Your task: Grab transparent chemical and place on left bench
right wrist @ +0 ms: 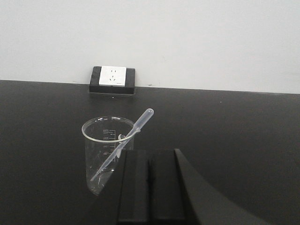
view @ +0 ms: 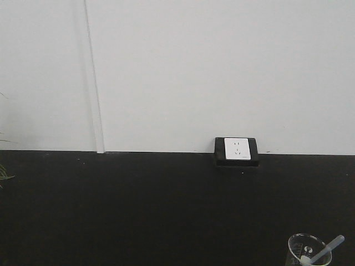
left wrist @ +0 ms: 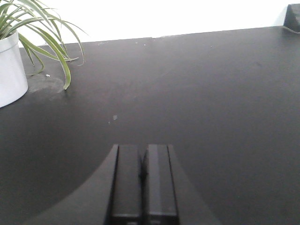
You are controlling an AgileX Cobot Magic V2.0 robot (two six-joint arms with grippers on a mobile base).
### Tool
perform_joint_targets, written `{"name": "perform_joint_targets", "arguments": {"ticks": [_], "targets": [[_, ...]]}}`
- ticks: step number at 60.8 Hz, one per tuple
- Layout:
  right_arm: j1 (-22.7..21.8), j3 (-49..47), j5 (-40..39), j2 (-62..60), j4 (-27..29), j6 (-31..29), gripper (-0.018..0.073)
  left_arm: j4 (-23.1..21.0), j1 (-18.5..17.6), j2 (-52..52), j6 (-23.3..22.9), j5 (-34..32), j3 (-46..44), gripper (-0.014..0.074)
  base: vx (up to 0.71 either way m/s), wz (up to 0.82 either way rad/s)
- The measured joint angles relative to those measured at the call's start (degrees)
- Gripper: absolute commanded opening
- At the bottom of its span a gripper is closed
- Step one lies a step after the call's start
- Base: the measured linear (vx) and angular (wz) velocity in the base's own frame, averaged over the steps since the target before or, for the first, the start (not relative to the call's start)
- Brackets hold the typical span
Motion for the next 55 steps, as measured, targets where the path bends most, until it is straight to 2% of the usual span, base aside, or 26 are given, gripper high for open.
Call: {"name": "perform_joint_targets", "arguments": {"ticks": [11, 22, 28, 38, 55], "targets": [[0.0, 0.0, -2.21, 0.0, 0.0, -0.06, -0.0007, 0.0, 0.0, 0.0, 0.0, 0.0, 0.0, -0.0003, 0.0, 0.0], [0.0, 0.0, -11.78, 0.0, 0.45, 0.47, -0.0004, 0.0, 0.0, 0.0, 0.0, 0.0, 0.0, -0.0003, 0.0, 0.0], [0.0, -2.08, -10.53, 1.76, 0.45, 0.78, -0.0003, 0.0, 0.0, 0.0, 0.0, 0.0, 0.0, -0.0003, 0.0, 0.0], [0.0, -11.46, -5.49, 12.05, -0.01, -0.37, 0.0004, 0.0, 0.0, 0.0, 0.0, 0.0, 0.0, -0.0003, 0.0, 0.0], [0.0, -24.02, -6.37, 33.39, -1.27, -1.9, 0.0017, 0.0, 0.0, 0.0, 0.0, 0.0, 0.0, -0.0003, 0.0, 0.0]]}}
